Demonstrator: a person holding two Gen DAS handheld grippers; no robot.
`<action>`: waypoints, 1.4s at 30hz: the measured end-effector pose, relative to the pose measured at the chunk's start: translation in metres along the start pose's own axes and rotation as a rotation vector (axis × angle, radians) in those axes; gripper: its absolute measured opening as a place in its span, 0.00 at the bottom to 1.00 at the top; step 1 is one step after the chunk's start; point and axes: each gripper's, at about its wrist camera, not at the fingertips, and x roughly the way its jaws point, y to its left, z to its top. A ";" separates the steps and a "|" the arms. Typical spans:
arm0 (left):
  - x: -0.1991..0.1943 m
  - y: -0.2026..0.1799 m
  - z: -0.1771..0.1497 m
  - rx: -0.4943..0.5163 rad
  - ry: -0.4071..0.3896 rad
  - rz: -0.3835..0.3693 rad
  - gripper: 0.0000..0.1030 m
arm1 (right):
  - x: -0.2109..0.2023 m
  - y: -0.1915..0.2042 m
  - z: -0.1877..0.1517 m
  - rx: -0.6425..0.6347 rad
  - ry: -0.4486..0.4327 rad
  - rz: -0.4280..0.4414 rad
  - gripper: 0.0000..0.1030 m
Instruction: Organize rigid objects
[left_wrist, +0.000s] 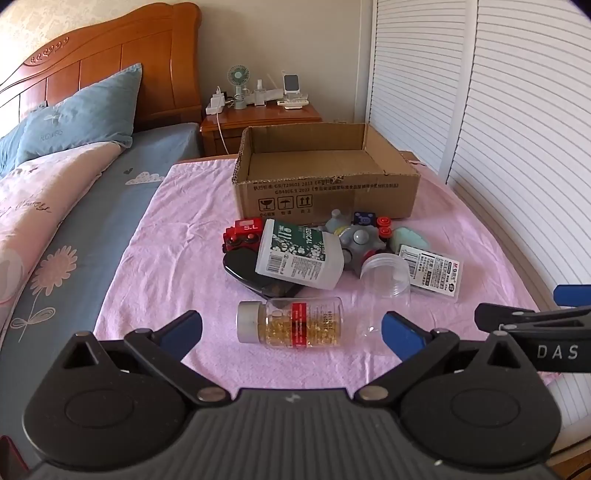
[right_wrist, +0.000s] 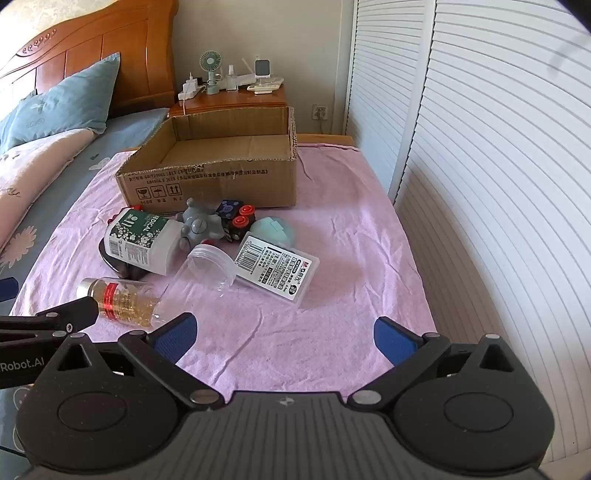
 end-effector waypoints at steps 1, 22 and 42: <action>0.000 0.000 0.000 0.000 0.000 0.001 1.00 | 0.000 0.000 0.001 0.000 0.000 -0.001 1.00; -0.001 0.001 0.002 -0.002 -0.001 -0.004 1.00 | 0.000 0.002 0.001 -0.006 -0.004 -0.006 1.00; -0.002 -0.001 0.004 -0.005 -0.005 -0.006 1.00 | 0.000 0.002 0.002 -0.008 -0.005 -0.009 1.00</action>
